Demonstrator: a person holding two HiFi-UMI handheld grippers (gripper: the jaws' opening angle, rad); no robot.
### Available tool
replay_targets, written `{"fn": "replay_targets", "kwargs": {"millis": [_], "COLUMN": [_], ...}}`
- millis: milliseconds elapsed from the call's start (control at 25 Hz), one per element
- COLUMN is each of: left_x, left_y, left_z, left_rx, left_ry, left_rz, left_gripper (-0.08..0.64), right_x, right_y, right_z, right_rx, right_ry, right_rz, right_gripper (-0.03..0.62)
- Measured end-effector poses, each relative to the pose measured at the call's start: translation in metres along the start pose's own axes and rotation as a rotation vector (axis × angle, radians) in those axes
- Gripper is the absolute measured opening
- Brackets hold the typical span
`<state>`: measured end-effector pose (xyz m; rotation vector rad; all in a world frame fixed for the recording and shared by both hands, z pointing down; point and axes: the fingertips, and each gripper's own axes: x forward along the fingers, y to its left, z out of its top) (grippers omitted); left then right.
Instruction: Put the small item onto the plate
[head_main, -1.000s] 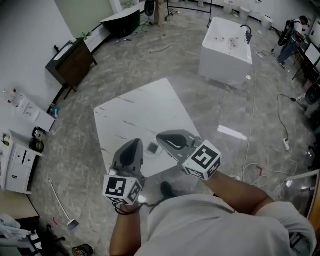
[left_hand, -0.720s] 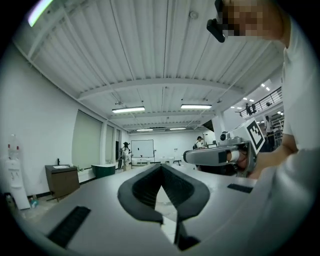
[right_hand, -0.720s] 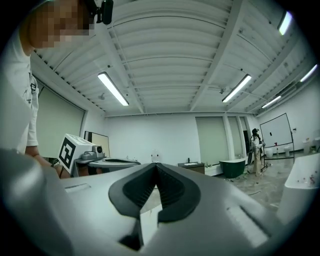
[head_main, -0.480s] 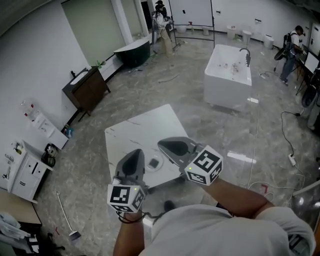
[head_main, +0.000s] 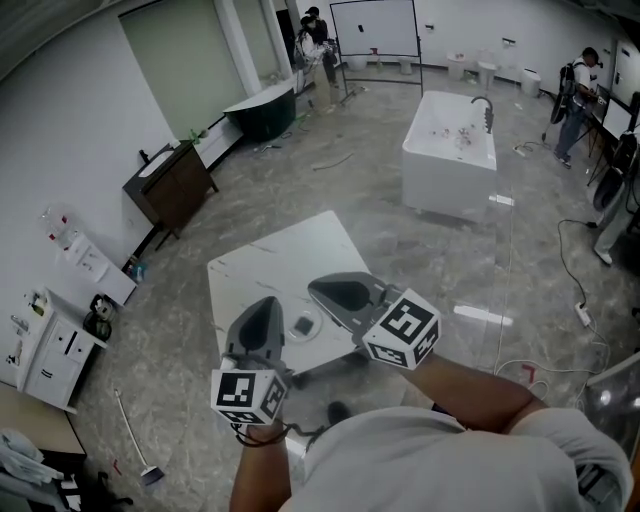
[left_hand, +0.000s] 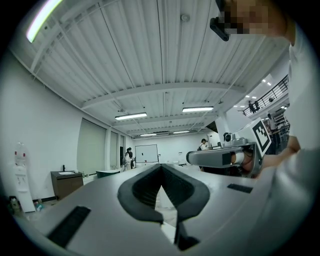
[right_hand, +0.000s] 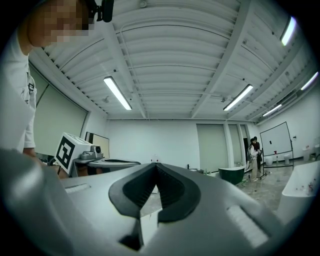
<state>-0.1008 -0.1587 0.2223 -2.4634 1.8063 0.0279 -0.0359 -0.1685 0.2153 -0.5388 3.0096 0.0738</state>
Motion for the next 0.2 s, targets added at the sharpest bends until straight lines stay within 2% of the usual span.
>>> {"fn": "replay_targets", "kwargs": {"millis": [200], "left_x": [0.0003], "left_y": [-0.0072], "left_z": [0.0049], "left_rx": [-0.003], "left_ry": [-0.007], "left_rz": [-0.002], "left_gripper": [0.005], "right_x": [-0.0077], "right_y": [-0.0011], "right_z": [0.0076], "right_rx": [-0.003], "right_ry": [-0.006], "right_rz": [-0.006], "right_gripper": [0.002]}}
